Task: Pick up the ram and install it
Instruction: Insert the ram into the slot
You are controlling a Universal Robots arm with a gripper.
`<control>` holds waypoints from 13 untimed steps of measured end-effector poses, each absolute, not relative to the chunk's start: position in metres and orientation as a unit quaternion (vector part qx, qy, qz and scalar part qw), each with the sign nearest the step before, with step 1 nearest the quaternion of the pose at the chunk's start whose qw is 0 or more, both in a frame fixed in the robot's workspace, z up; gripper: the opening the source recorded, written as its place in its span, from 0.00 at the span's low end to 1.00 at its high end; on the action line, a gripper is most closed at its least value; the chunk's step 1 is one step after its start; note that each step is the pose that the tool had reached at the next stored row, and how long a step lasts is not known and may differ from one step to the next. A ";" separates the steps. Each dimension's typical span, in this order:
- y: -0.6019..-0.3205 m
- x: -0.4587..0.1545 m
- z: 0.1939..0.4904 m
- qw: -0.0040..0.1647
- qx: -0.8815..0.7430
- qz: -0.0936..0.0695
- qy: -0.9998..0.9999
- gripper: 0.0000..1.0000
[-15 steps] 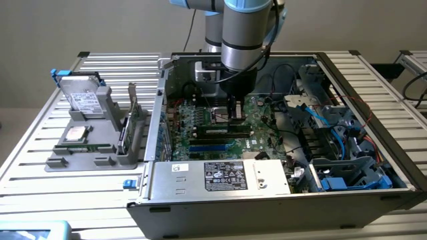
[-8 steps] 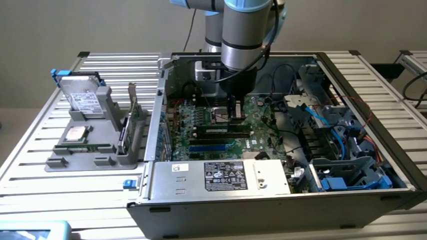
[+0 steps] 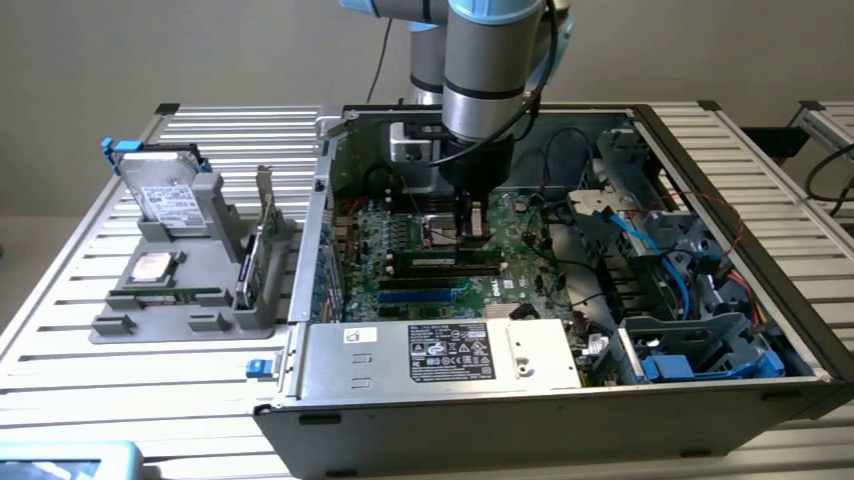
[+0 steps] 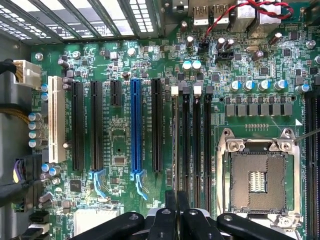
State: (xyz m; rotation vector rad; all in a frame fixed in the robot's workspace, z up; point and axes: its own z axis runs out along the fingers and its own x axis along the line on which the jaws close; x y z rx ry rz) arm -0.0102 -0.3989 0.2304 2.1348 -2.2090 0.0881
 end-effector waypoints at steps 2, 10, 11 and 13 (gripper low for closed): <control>-0.399 -0.010 0.230 0.034 0.694 0.029 -0.718 0.13; -0.399 -0.011 0.230 0.031 0.694 0.032 -0.719 0.13; -0.399 -0.011 0.230 0.031 0.694 0.032 -0.719 0.13; -0.399 -0.011 0.230 0.031 0.694 0.032 -0.719 0.13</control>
